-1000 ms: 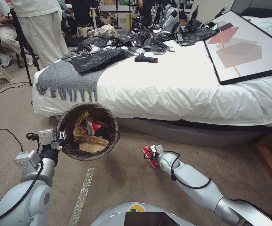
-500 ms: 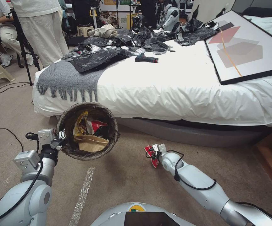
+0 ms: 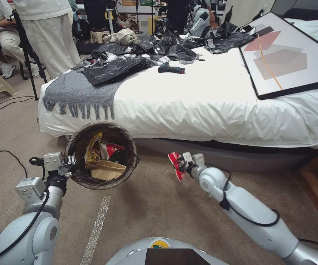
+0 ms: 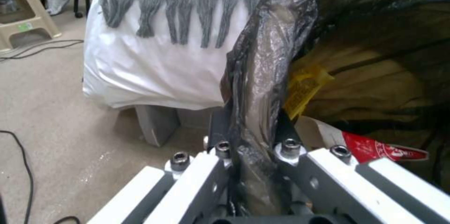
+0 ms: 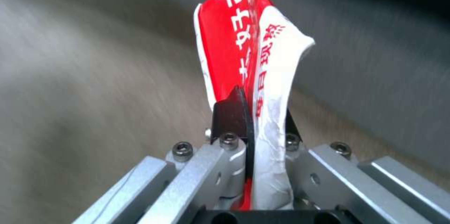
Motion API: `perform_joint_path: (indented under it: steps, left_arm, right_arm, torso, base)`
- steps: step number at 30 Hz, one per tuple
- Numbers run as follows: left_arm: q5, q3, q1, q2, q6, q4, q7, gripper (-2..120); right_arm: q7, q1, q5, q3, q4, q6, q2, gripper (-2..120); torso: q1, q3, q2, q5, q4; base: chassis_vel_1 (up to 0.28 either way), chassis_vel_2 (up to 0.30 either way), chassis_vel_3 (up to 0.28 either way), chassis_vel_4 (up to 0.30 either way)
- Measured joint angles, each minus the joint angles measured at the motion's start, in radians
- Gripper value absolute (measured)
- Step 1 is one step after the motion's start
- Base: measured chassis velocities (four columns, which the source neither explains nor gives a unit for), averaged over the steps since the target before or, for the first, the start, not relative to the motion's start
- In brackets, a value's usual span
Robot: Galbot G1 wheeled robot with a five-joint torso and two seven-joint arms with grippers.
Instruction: Pick up the trash bin, then pick up the garbage from the floor and place it into the trash bin.
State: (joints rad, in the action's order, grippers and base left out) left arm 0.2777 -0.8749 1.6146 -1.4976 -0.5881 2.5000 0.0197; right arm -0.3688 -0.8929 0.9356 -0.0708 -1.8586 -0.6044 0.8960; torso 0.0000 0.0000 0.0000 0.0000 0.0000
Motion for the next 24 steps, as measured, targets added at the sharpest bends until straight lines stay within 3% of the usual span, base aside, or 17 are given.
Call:
perform_joint_path:
  steps: [3, 4, 7, 11, 13, 14, 17, 19, 24]
  left_arm:
    - [-0.002, 0.004, -0.004, -0.002, -0.004, 0.000, -0.001, 0]
    - [-0.002, 0.004, -0.004, -0.002, -0.004, 0.000, -0.001, 0]
    - [-0.002, 0.003, -0.003, 0.000, -0.006, 0.000, -0.001, 0]
    - [-0.003, 0.003, -0.003, 0.000, -0.006, 0.000, -0.001, 0]
    - [-0.004, 0.004, -0.003, 0.001, -0.007, 0.000, -0.001, 0]
    - [-0.004, 0.004, -0.003, 0.001, -0.007, 0.000, -0.001, 0]
    - [-0.007, 0.009, 0.000, 0.003, -0.009, 0.000, -0.001, 0]
    - [-0.008, 0.009, 0.001, 0.003, -0.009, 0.000, -0.001, 0]
    - [-0.012, 0.010, 0.001, 0.004, -0.009, 0.000, -0.002, 0]
  right_arm:
    - [-0.049, -0.001, 0.091, 0.059, -0.169, -0.014, -0.038, 0]
    - [-0.049, -0.001, 0.091, 0.059, -0.169, -0.014, -0.038, 0]
    - [-0.114, 0.032, 0.276, 0.135, -0.378, -0.034, -0.077, 0]
    - [-0.142, 0.083, 0.396, 0.178, -0.465, -0.039, -0.099, 0]
    - [-0.155, 0.179, 0.532, 0.207, -0.541, -0.041, -0.132, 0]
    - [-0.155, 0.179, 0.532, 0.207, -0.541, -0.041, -0.132, 0]
    - [-0.164, 0.345, 0.748, 0.194, -0.589, -0.036, -0.164, 0]
    - [-0.173, 0.399, 0.814, 0.179, -0.591, -0.034, -0.164, 0]
    - [-0.198, 0.694, 1.095, 0.082, -0.552, -0.032, -0.116, 0]
  torso:
    - [0.000, 0.000, 0.000, -0.0001, -0.0001]
    - [0.000, 0.000, 0.000, -0.0001, -0.0001]
    - [0.000, 0.000, 0.000, -0.0001, -0.0001]
    - [0.000, 0.000, 0.000, 0.0000, -0.0001]
    - [0.000, 0.000, 0.000, 0.0001, -0.0001]
    - [0.000, 0.000, 0.000, 0.0001, -0.0001]
    - [0.000, 0.000, 0.000, -0.0001, -0.0001]
    - [0.000, 0.000, 0.000, 0.0000, -0.0001]
    - [0.000, 0.000, 0.000, -0.0004, 0.0006]
  base:
    - [0.000, 0.000, 0.000, 0.000]
    - [0.000, 0.000, 0.000, 0.000]
    - [0.000, 0.000, 0.000, 0.000]
    - [0.000, 0.000, 0.000, 0.000]
    - [0.000, 0.000, 0.000, 0.000]
    - [0.000, 0.000, 0.000, 0.000]
    - [0.000, 0.000, 0.000, 0.000]
    - [0.000, 0.000, 0.000, 0.000]
    - [0.000, 0.000, 0.000, 0.000]
